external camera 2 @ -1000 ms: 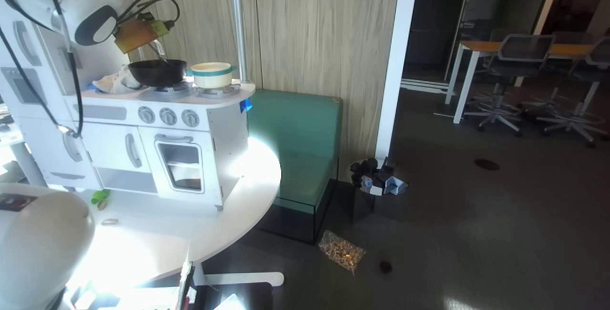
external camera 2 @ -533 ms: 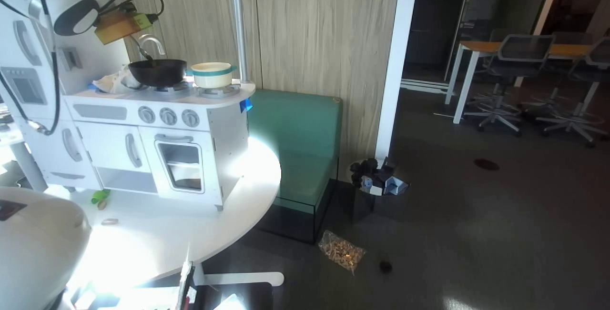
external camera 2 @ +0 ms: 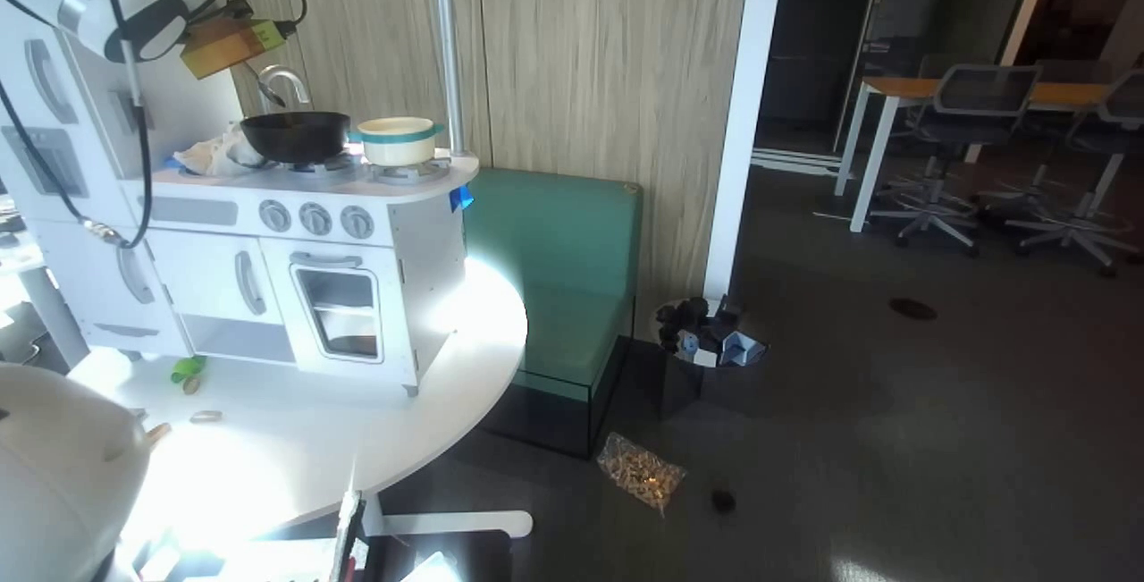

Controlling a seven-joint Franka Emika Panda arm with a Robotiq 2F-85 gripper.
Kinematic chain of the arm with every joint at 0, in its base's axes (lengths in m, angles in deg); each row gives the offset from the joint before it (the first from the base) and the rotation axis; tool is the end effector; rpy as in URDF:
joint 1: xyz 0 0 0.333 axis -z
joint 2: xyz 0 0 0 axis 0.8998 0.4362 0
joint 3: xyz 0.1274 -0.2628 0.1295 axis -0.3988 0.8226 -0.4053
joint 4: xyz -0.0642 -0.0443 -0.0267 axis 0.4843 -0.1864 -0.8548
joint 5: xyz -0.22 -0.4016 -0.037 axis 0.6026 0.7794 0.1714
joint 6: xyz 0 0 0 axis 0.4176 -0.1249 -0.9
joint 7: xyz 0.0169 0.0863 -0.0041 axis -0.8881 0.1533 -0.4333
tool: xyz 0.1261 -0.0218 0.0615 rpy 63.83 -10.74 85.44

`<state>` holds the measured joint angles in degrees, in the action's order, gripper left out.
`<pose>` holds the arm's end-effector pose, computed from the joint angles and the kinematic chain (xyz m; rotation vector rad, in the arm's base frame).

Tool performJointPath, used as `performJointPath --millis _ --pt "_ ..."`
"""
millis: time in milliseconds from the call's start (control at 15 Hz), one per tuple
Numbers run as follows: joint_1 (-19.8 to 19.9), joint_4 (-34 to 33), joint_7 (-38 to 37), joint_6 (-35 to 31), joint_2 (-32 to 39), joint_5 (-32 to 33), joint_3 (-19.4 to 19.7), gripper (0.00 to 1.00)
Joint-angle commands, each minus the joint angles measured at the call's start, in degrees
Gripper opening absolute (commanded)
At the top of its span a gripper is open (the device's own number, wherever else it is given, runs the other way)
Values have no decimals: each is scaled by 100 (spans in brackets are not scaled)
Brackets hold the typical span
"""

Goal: Pour the contents from the white pot into the black bowl, then use the spoon to stir in the black bowl

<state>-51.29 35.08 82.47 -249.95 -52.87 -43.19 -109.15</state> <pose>0.6981 0.2388 0.5207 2.3468 1.0151 1.8203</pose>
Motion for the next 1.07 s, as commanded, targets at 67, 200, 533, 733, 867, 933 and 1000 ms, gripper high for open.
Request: performJointPath --millis 67,200,533,733,867,933,1000 --pt "1169 -633 593 147 747 227 -1730 4" --pt "1737 -612 846 410 1023 245 -2493 4" --pt "2870 -180 916 950 1380 -39 -3619 4" --pt "3353 111 784 1663 1365 -43 -3839 4" --pt "3671 298 703 2320 1254 -27 -3925 4" --pt "3786 361 696 2614 1216 5 -3948 5" --pt "3913 414 702 2898 1184 33 -3994 4"
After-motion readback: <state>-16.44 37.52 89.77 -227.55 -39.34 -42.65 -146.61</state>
